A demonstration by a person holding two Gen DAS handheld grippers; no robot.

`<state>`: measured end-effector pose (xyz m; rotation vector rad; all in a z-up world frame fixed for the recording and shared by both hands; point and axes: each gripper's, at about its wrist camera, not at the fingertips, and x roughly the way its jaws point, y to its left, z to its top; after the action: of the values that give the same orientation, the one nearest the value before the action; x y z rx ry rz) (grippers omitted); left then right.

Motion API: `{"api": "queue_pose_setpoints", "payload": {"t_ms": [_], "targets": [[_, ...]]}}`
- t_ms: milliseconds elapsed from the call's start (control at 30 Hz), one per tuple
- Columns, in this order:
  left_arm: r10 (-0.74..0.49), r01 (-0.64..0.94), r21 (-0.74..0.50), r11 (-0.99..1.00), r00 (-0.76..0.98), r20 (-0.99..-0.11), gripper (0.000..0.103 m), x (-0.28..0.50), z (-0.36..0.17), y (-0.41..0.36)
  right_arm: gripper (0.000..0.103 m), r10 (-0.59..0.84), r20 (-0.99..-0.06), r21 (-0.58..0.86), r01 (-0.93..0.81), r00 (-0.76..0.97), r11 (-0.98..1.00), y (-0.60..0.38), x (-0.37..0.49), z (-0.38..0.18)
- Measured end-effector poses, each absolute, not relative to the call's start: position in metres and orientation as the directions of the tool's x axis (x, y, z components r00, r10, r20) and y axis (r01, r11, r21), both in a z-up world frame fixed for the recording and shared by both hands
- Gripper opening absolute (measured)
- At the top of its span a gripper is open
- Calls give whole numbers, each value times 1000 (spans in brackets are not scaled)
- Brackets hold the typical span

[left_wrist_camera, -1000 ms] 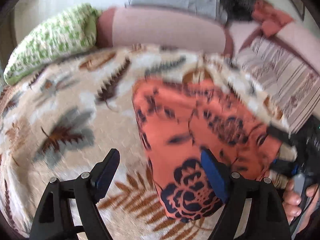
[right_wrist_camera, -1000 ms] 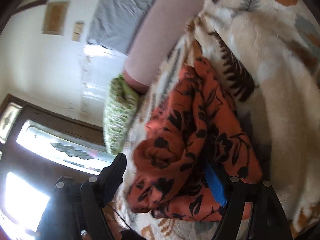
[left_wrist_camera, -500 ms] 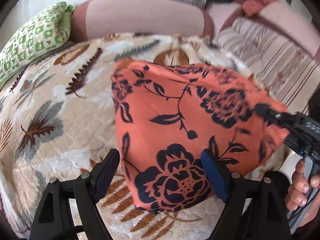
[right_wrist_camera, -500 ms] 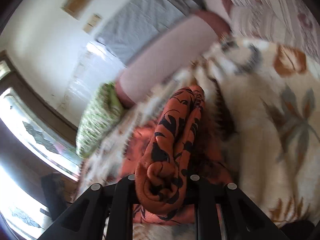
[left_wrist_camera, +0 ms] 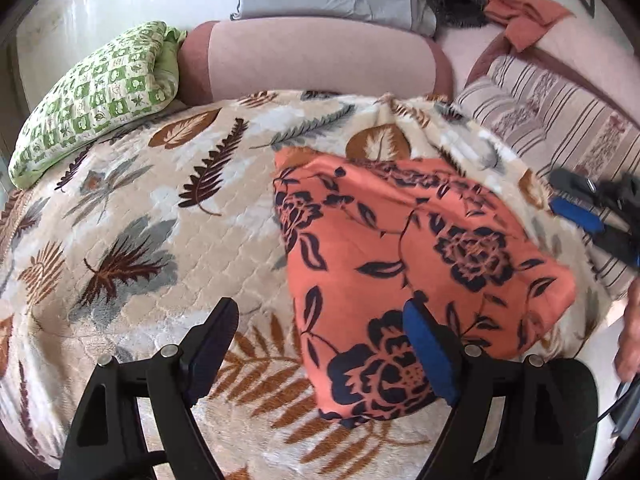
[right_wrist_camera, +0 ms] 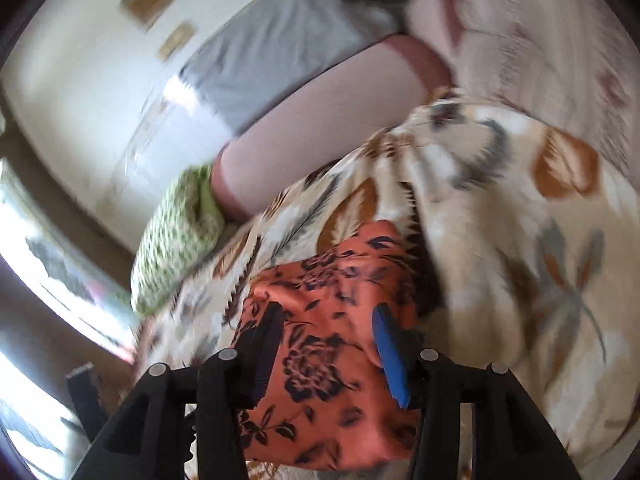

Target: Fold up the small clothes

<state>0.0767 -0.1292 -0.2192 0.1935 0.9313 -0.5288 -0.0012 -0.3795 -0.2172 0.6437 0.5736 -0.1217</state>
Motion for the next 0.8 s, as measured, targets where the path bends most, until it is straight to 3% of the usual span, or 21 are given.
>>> {"api": "queue_pose_setpoints", "payload": {"t_ms": [167,233,367,600,800], "targets": [[-329,483,-91,871,435,-838,87,83,-246,-125,44,136,-697,505,349,704,789,-379,67,-257],[-337,477,-106,873,431,-837,87,84,-247,-124,26,180,-773,500,410,609,763,-388,95,-299],[-307,490,-50,870,461,-832,87,80,-243,-131,22,211,-726,567,398,654,721,-399,95,-313],[-301,480,-48,876,465,-833,86,78,-242,-129,25,209,-656,596,329,725,733,-391,51,-273],[-289,479,-32,877,474,-831,87,76,-243,-130,25,144,-668,482,277,730,831,-358,12,-245]]}}
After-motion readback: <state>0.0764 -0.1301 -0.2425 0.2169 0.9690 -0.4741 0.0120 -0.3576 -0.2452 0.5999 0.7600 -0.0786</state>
